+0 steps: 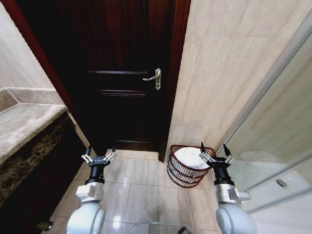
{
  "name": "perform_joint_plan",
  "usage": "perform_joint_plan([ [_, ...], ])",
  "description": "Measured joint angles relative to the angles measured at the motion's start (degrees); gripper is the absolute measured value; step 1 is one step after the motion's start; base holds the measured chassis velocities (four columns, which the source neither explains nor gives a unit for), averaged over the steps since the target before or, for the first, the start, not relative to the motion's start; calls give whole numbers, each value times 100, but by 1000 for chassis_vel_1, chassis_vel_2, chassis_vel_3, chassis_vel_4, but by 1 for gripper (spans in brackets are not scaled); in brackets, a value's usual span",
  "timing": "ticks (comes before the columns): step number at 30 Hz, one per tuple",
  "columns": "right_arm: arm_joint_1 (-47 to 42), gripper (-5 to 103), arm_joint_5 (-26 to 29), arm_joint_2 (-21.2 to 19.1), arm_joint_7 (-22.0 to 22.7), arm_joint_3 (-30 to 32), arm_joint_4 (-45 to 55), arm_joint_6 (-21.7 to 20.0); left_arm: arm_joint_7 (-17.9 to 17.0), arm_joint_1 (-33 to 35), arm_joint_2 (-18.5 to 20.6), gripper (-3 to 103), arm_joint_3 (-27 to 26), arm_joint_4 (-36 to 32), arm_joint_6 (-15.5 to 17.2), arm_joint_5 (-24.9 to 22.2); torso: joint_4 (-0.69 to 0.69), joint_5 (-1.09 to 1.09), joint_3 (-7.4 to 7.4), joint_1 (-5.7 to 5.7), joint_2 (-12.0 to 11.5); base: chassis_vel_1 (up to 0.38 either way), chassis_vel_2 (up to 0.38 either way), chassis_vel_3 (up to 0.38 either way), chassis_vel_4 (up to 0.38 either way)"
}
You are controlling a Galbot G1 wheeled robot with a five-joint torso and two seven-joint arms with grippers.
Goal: Discard the used towel into the hamper.
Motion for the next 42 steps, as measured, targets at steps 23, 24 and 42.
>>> perform_joint_plan([
  [23, 175, 100, 4, -20, -9, -32, 84, -199, 132, 161, 310, 100, -115, -223, 204, -250, 0, 0, 357, 261, 618, 0, 0, 0, 0],
  [24, 166, 100, -14, -1, -9, -46, 96, -204, 136, 158, 325, 100, -146, -223, 195, -257, 0, 0, 379, 276, 656, 0, 0, 0, 0],
  [42, 84, 100, -127, 17, 48, -97, 148, -269, 197, 229, 361, 100, -310, -304, 55, -416, 0, 0, 640, 481, 1123, 0, 0, 0, 0],
])
